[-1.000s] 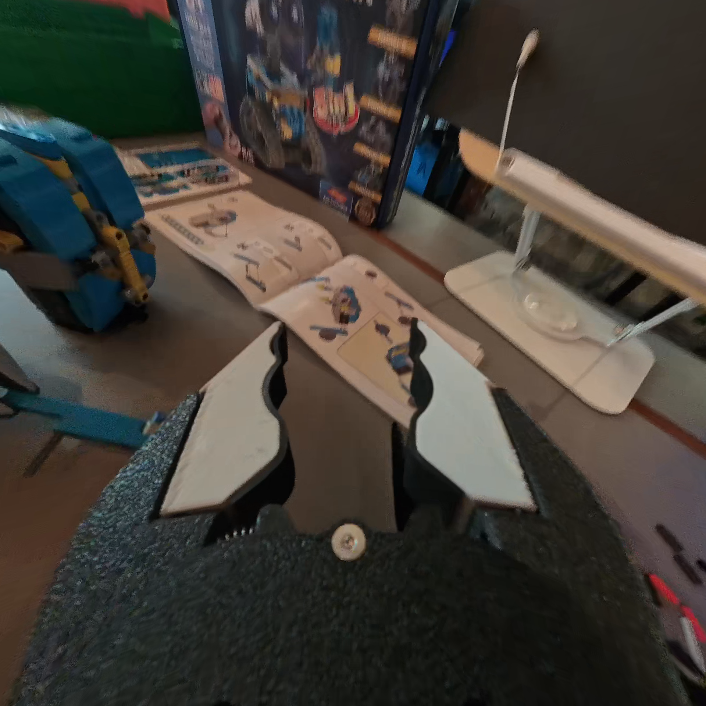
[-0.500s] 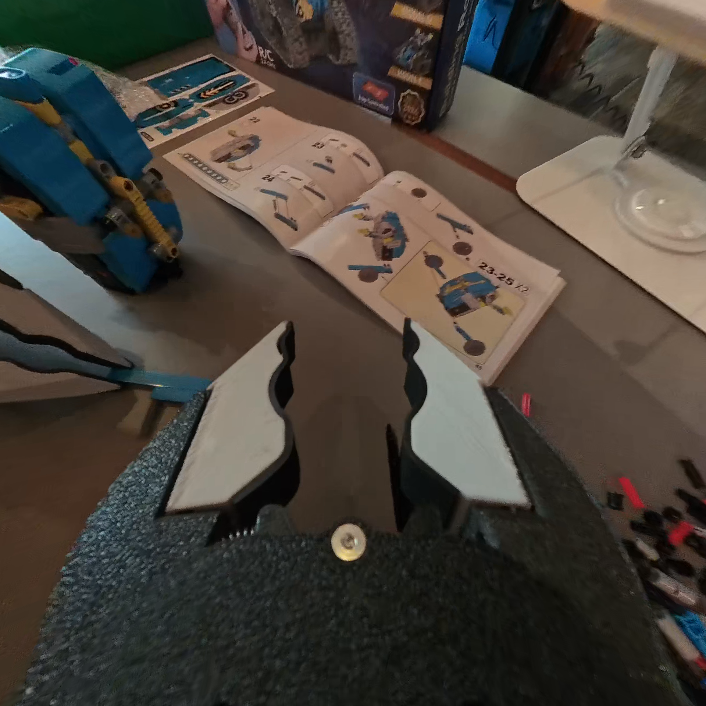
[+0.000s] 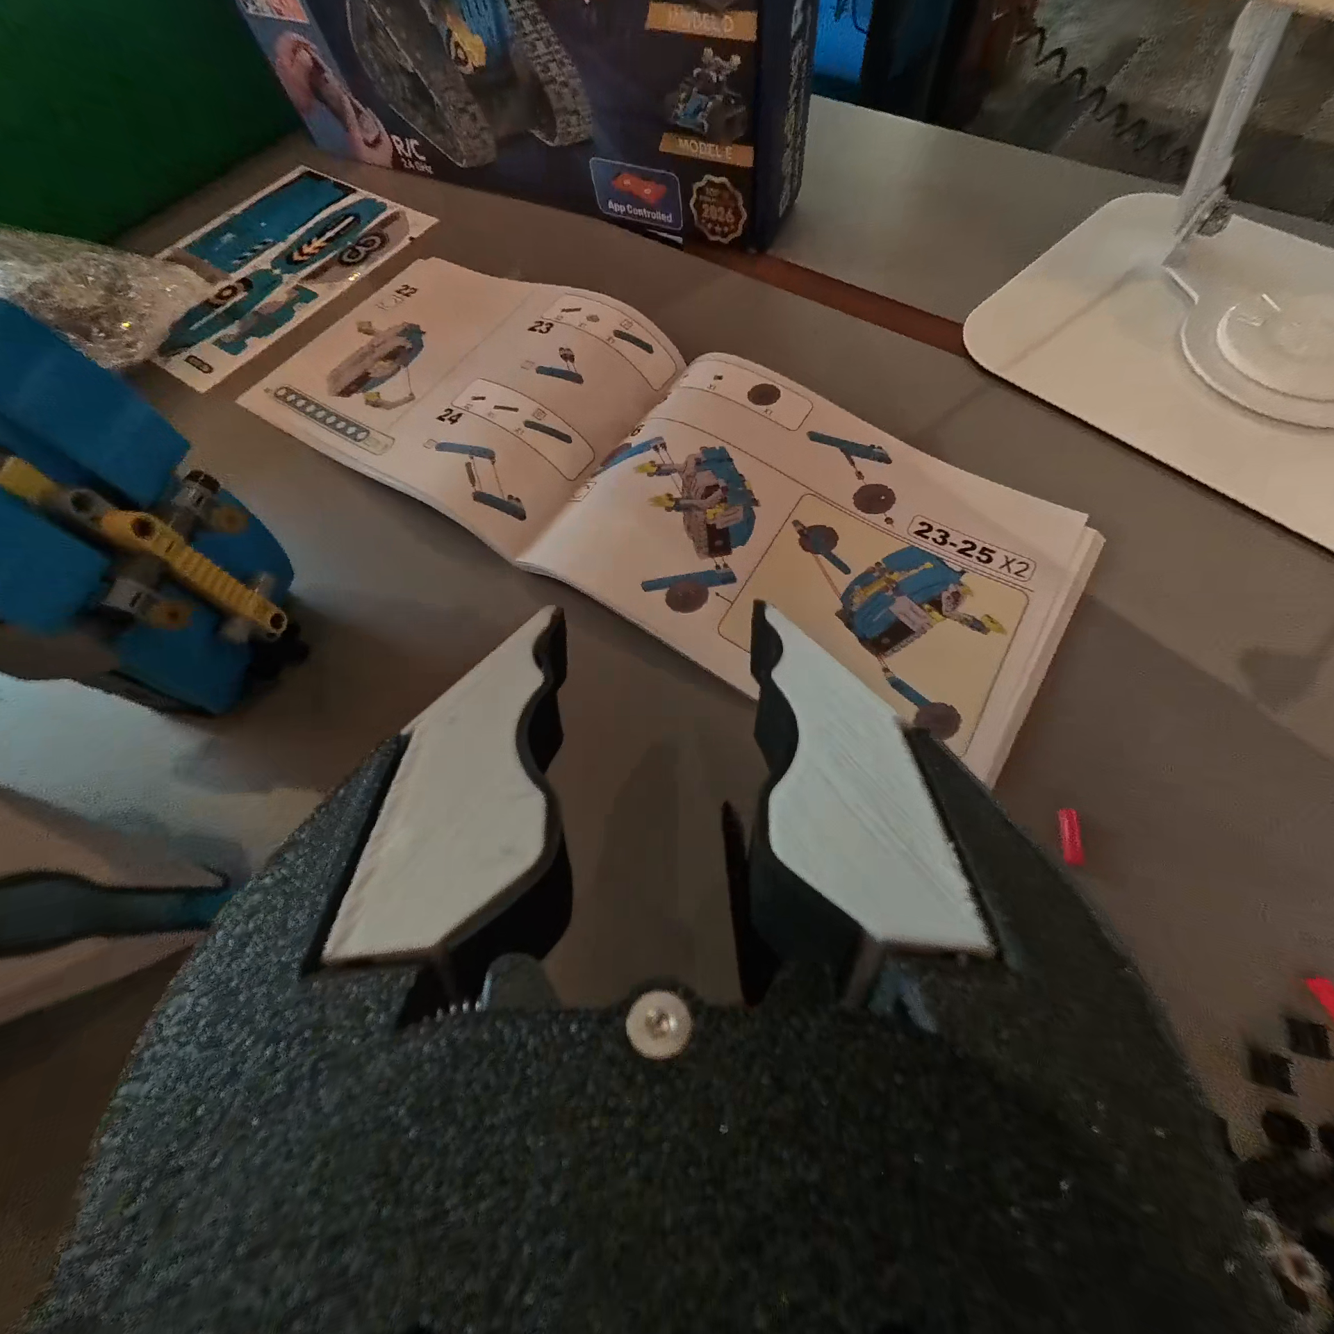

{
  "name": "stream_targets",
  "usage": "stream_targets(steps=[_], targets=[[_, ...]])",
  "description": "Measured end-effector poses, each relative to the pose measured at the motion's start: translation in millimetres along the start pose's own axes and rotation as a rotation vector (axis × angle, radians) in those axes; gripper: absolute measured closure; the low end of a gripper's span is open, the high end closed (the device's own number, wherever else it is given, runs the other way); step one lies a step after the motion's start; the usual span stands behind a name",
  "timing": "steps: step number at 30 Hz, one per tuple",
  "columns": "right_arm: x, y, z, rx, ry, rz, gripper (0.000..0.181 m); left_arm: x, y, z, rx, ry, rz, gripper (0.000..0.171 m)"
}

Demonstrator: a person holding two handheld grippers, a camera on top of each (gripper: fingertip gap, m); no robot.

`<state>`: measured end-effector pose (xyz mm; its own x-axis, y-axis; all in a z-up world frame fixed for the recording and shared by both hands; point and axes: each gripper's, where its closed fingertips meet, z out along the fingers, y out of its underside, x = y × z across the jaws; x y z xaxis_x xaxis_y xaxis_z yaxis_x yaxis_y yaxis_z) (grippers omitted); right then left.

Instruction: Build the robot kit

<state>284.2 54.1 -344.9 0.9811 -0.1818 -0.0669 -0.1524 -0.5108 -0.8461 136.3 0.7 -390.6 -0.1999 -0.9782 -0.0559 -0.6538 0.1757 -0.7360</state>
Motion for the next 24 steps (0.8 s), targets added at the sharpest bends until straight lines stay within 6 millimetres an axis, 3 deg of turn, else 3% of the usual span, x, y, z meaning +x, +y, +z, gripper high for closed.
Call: stream_targets(steps=[5,10,14,17,19,24], targets=[[-5.4,2.4,15.0,-0.021,0.032,-0.021,0.133,0.2,0.5,-0.4,-0.001,0.021,-0.022,0.164],[-1.8,4.4,16.7,-0.012,0.04,-0.026,0.138,0.7,1.0,-0.8,-0.002,0.035,-0.032,0.164],[-1.8,-1.3,10.1,0.011,0.028,-0.005,0.14,0.8,0.9,-0.7,-0.002,0.036,-0.032,0.164],[3.3,-13.2,-6.4,0.056,0.027,-0.002,0.15,0.9,0.9,-0.8,-0.001,0.021,-0.014,0.164],[26.5,-17.1,-25.7,0.076,0.074,0.007,0.151,0.9,0.8,-0.8,-0.001,0.01,-0.001,0.164],[155.6,10.1,-105.4,0.037,0.388,0.07,0.145,0.8,0.8,-0.7,-0.001,0.012,-0.004,0.164]])
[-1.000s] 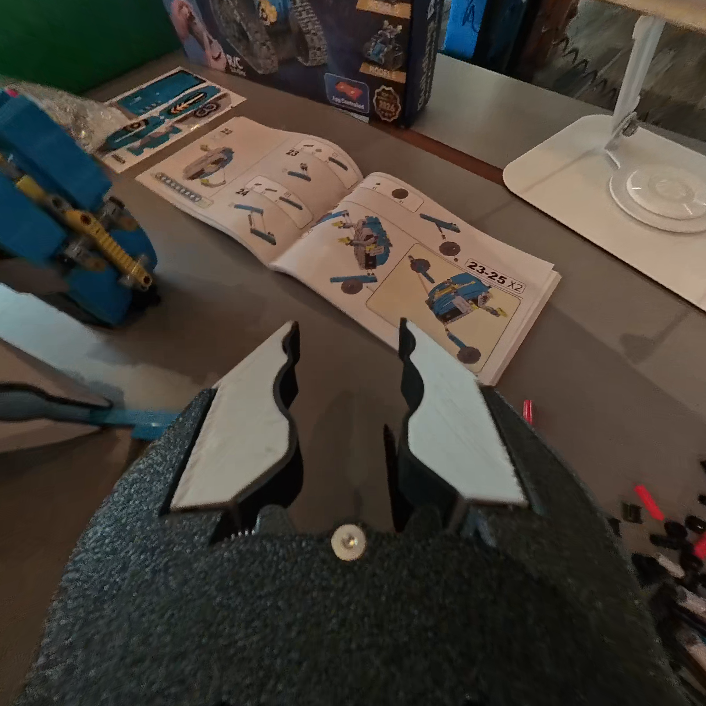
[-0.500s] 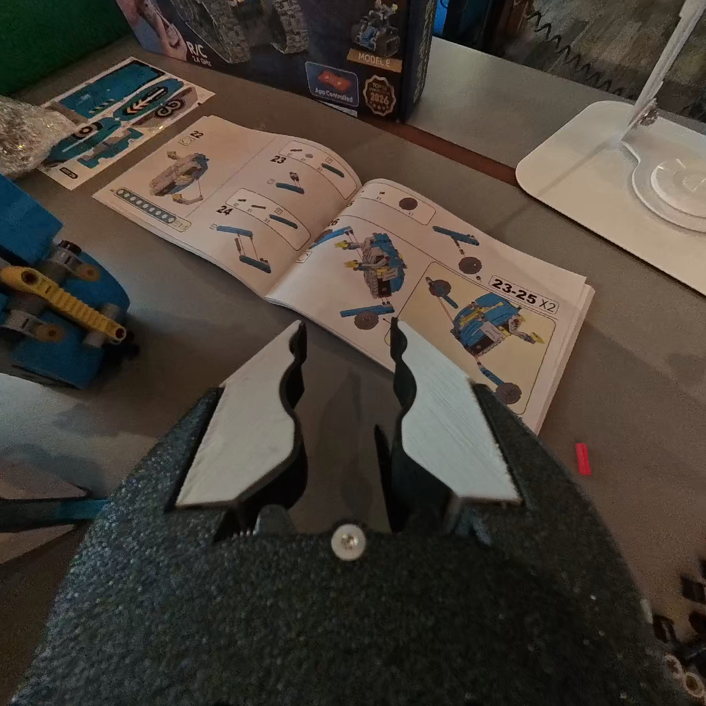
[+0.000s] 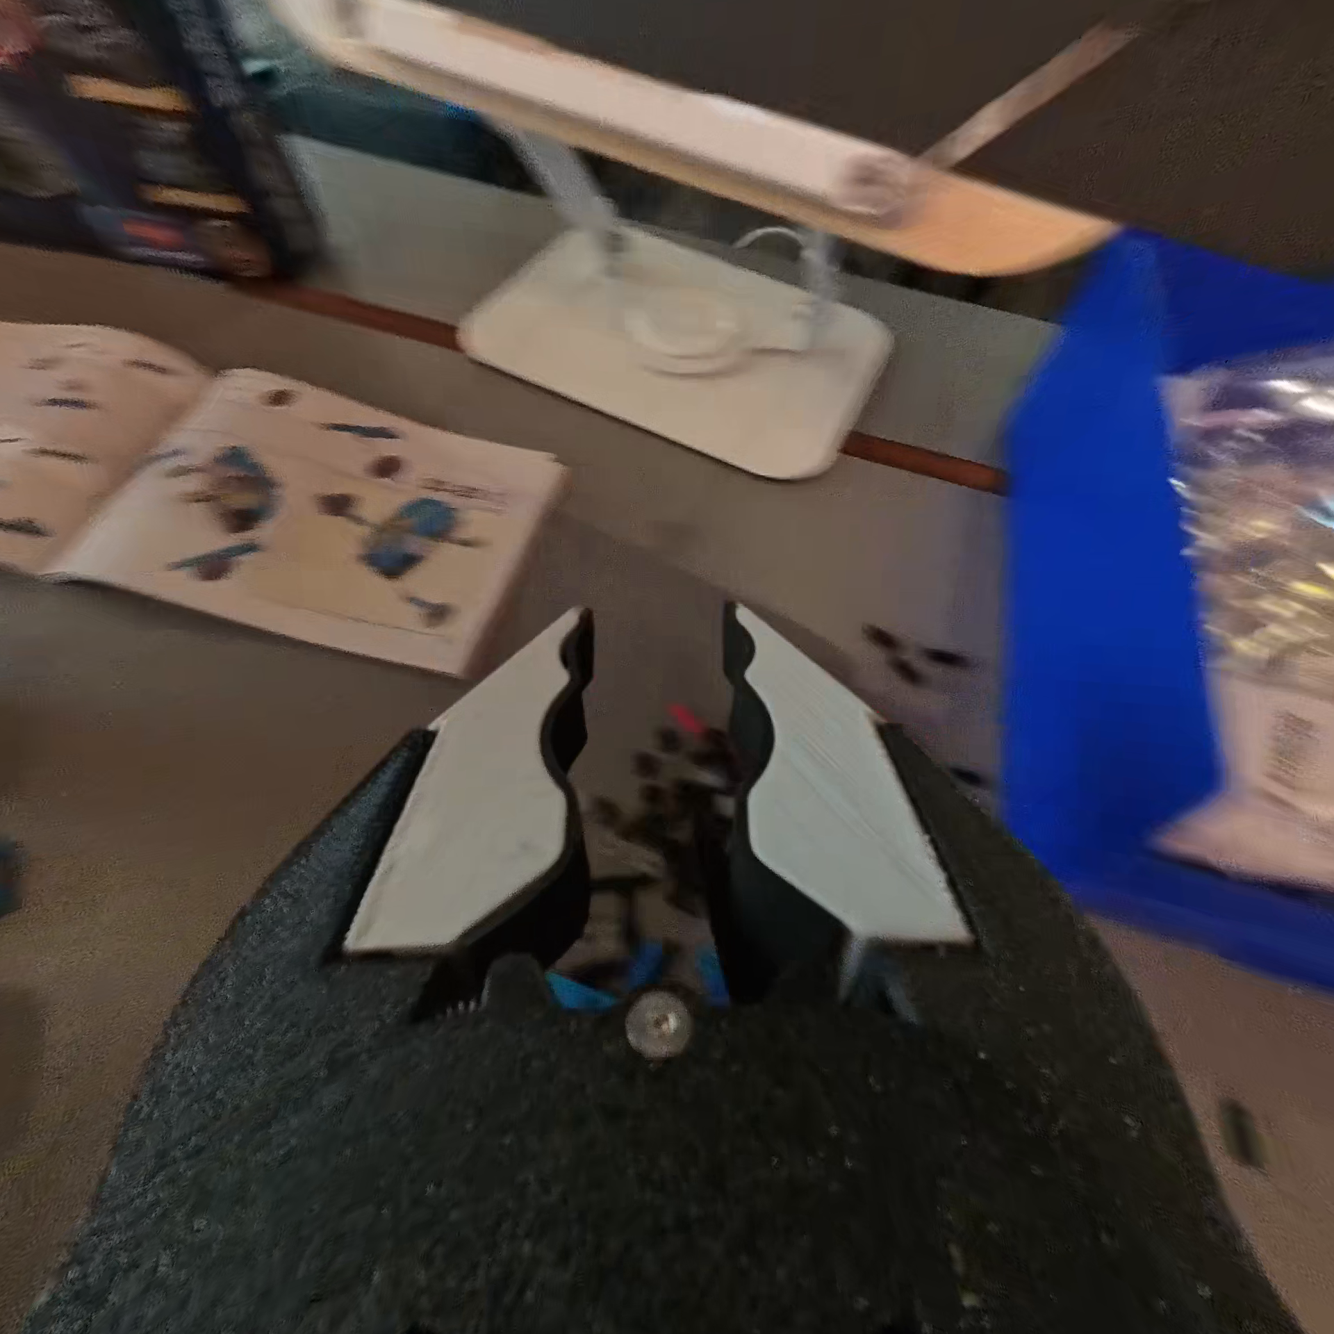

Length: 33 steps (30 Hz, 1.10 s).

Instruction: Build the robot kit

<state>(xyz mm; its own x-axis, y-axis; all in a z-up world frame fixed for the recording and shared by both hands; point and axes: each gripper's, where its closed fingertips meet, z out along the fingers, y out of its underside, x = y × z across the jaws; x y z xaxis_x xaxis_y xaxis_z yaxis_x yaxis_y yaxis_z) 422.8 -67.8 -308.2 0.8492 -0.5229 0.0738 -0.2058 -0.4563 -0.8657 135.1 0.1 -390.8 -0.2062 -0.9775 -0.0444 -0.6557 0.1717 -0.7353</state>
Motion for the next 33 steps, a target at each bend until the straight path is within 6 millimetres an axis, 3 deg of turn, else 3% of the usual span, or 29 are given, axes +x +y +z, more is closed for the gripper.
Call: stream_targets(steps=[3,7,11,13,19,29,33], targets=[[56.5,13.9,-25.9,-0.008,0.041,0.111,0.146,0.0,0.0,-0.1,0.0,0.002,-0.002,0.164],[73.7,43.4,-52.8,-0.099,0.049,0.073,0.146,0.0,0.0,0.0,0.0,0.003,-0.003,0.164],[42.6,73.3,-56.7,-0.191,-0.035,0.012,0.146,0.1,-0.1,0.0,0.0,-0.006,0.009,0.164],[17.8,81.0,-52.7,-0.211,-0.097,-0.017,0.149,0.1,0.0,-0.1,0.0,-0.01,0.013,0.164],[-41.7,77.6,-30.1,-0.22,-0.224,-0.125,0.156,0.2,0.1,-0.2,0.001,-0.014,0.019,0.164],[-55.4,76.8,-17.2,-0.243,-0.264,-0.125,0.17,0.3,0.1,-0.2,0.0,-0.012,0.018,0.164],[-75.7,68.4,-5.4,-0.237,-0.294,-0.147,0.169,0.3,0.1,-0.2,0.0,-0.016,0.022,0.164]])
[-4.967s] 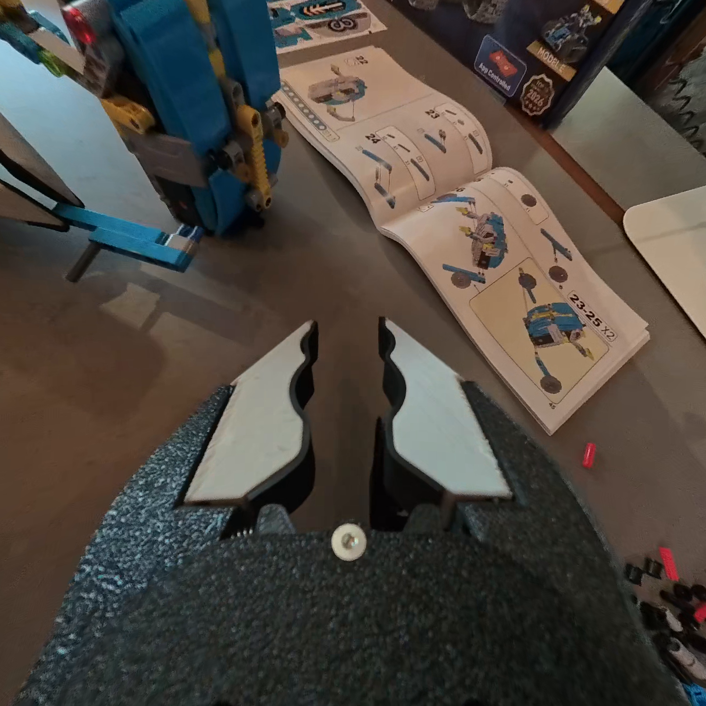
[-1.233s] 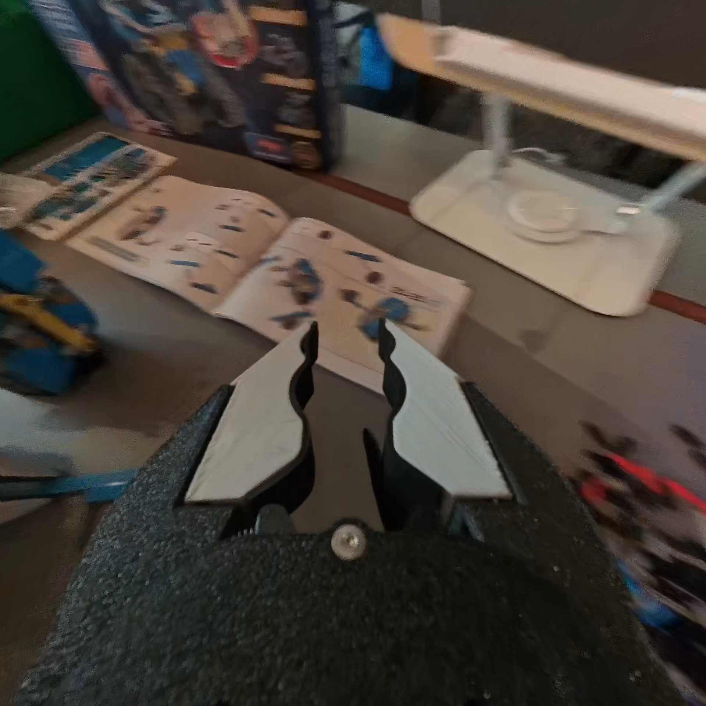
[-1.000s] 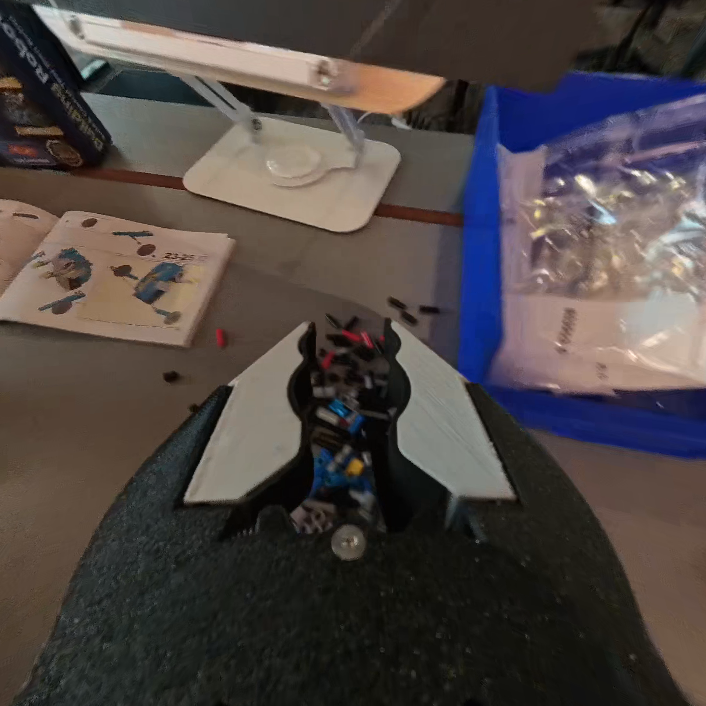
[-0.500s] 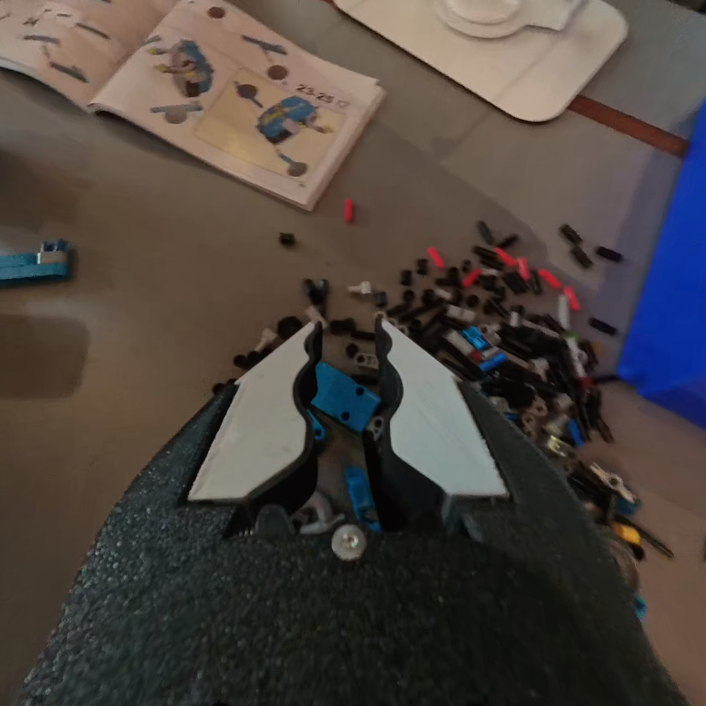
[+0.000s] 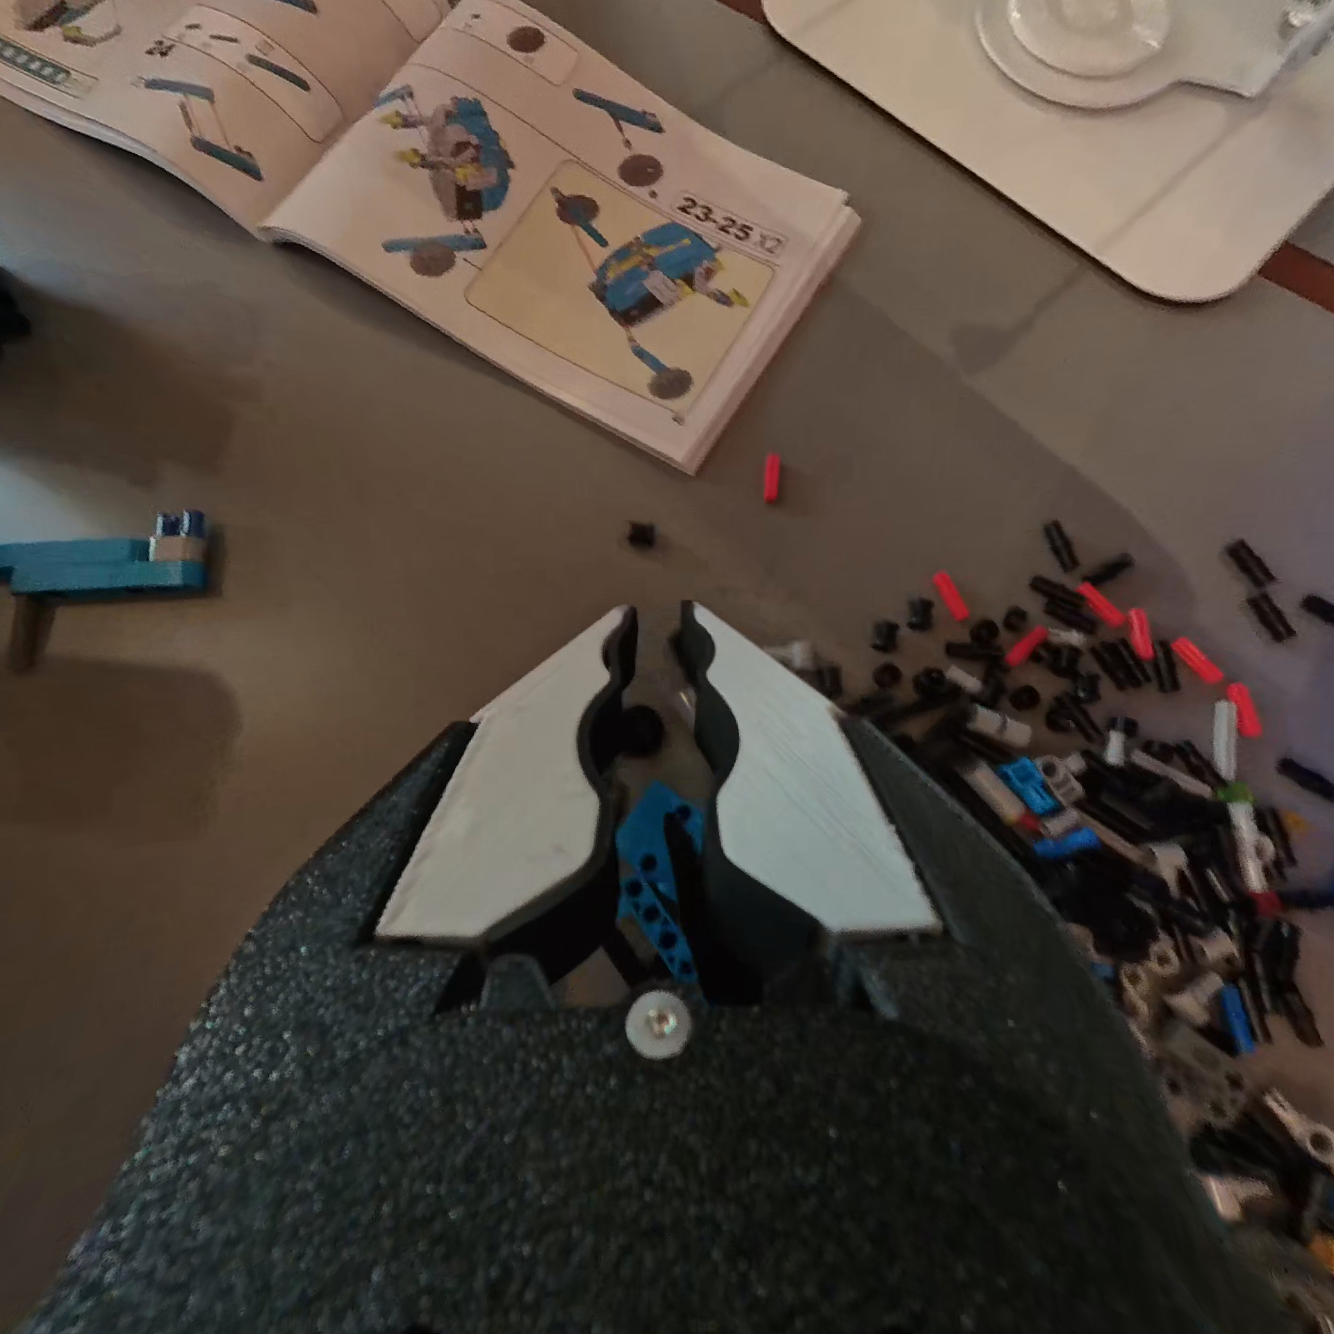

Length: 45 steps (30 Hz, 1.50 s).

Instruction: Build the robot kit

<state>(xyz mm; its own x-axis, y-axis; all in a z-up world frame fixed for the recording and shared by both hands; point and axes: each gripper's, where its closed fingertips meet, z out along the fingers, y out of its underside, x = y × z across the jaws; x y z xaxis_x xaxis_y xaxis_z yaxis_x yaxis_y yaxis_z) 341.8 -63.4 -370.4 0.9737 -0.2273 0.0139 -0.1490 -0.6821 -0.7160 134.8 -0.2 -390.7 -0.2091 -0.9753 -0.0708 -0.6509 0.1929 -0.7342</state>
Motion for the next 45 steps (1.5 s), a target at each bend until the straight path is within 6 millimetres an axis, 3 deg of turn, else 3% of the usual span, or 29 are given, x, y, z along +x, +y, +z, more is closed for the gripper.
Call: stream_targets(steps=[6,21,34,45], targets=[[-14.5,-17.0,16.8,-0.012,-0.02,-0.047,0.166,0.0,-0.1,0.1,0.0,0.006,-0.007,0.164],[-4.6,-7.8,16.2,-0.008,-0.002,0.05,0.158,2.8,-0.2,-0.2,0.002,0.067,0.007,0.164],[-10.1,-8.2,32.2,-0.056,-0.017,0.014,0.158,3.0,-0.4,0.1,0.002,0.074,0.003,0.164],[-8.7,-5.8,36.6,-0.091,-0.022,0.086,0.17,3.2,-0.5,0.3,0.001,0.08,-0.004,0.164]])
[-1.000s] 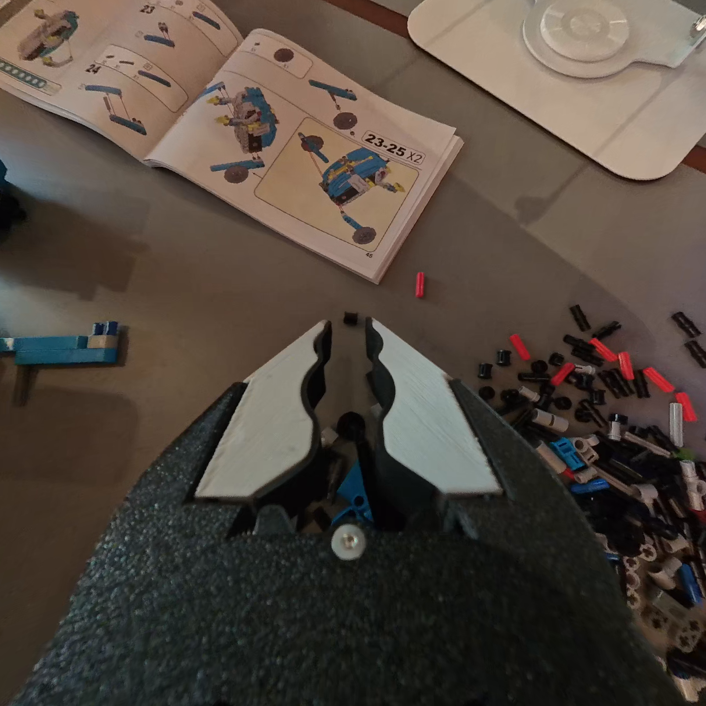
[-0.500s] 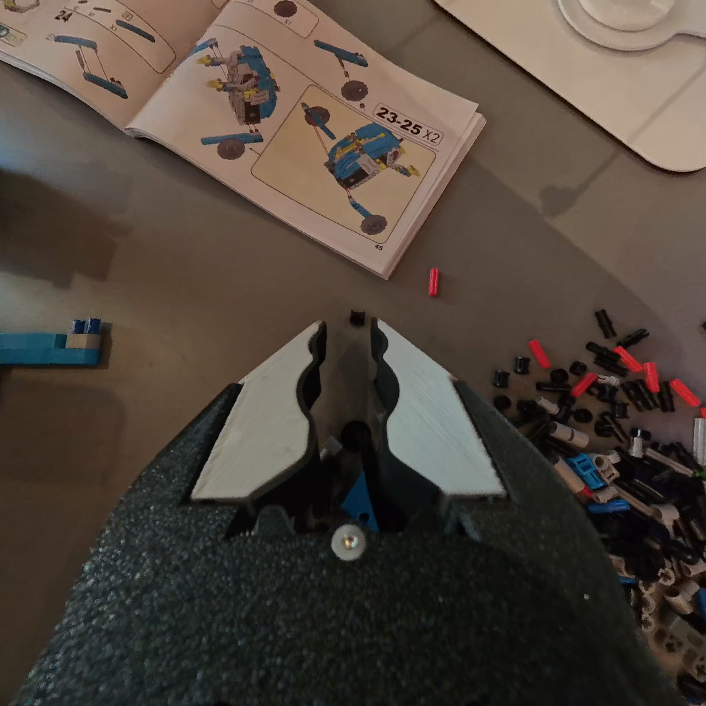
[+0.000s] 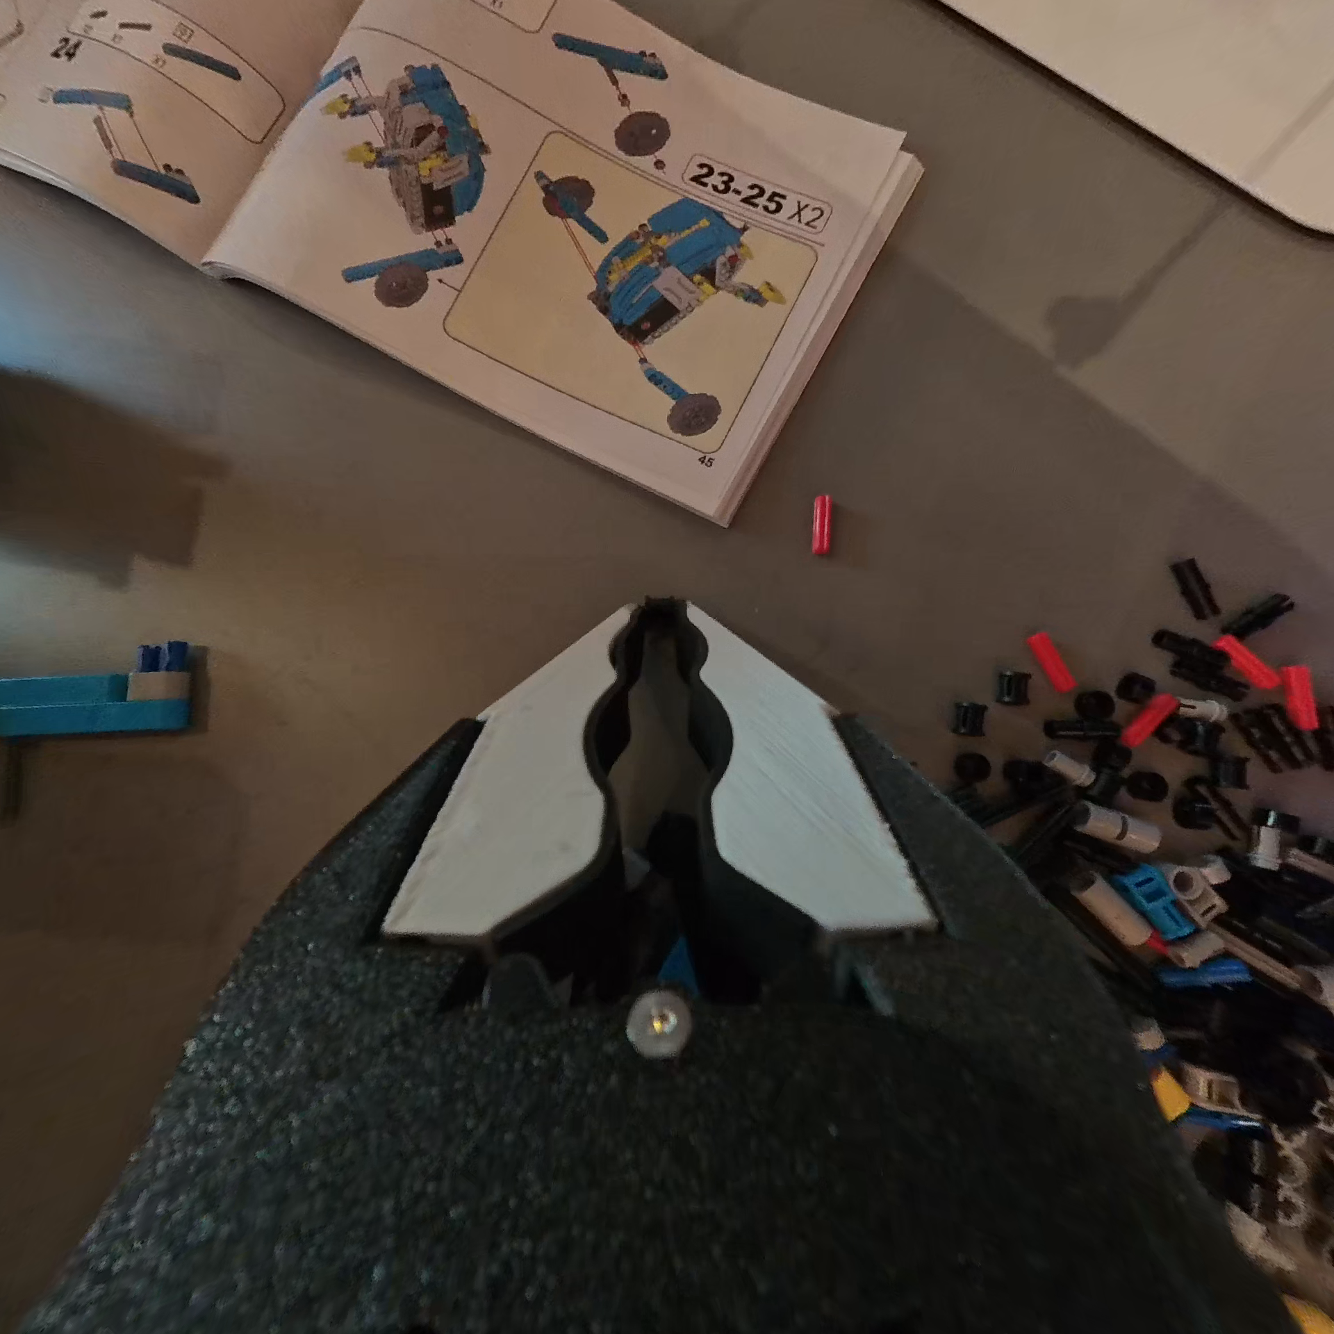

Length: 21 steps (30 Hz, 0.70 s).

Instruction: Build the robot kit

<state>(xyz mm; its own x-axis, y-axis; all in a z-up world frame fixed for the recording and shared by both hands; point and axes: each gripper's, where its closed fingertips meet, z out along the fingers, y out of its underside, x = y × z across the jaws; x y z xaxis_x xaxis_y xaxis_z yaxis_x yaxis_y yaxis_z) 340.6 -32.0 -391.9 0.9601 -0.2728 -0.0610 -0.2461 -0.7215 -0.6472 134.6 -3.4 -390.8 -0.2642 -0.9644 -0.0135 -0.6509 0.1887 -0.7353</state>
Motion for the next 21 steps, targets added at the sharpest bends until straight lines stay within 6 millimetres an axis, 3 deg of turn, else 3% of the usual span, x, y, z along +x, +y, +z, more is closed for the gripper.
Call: stream_targets(steps=[3,8,10,14,17,21], targets=[[-9.6,-0.7,-4.7,0.002,-0.033,-0.019,0.173,0.0,0.0,0.1,0.0,0.002,-0.002,0.164],[-86.9,-1.3,-13.9,0.017,-0.249,-0.169,0.173,-0.1,-0.3,0.3,0.0,0.005,-0.004,0.164],[-99.8,4.4,-10.7,-0.006,-0.245,-0.169,0.173,-0.2,-0.2,0.5,-0.001,0.008,-0.01,0.164],[-115.7,25.8,-23.3,-0.012,-0.256,-0.072,0.173,-1.0,-0.2,0.5,-0.001,0.014,-0.027,0.164],[-117.9,43.4,-34.8,-0.031,-0.188,-0.103,0.173,-1.0,-0.3,0.7,-0.001,0.005,-0.019,0.164],[-119.7,51.9,-34.0,-0.018,-0.134,-0.1,0.173,-1.0,-0.2,0.8,-0.001,0.005,-0.019,0.164]])
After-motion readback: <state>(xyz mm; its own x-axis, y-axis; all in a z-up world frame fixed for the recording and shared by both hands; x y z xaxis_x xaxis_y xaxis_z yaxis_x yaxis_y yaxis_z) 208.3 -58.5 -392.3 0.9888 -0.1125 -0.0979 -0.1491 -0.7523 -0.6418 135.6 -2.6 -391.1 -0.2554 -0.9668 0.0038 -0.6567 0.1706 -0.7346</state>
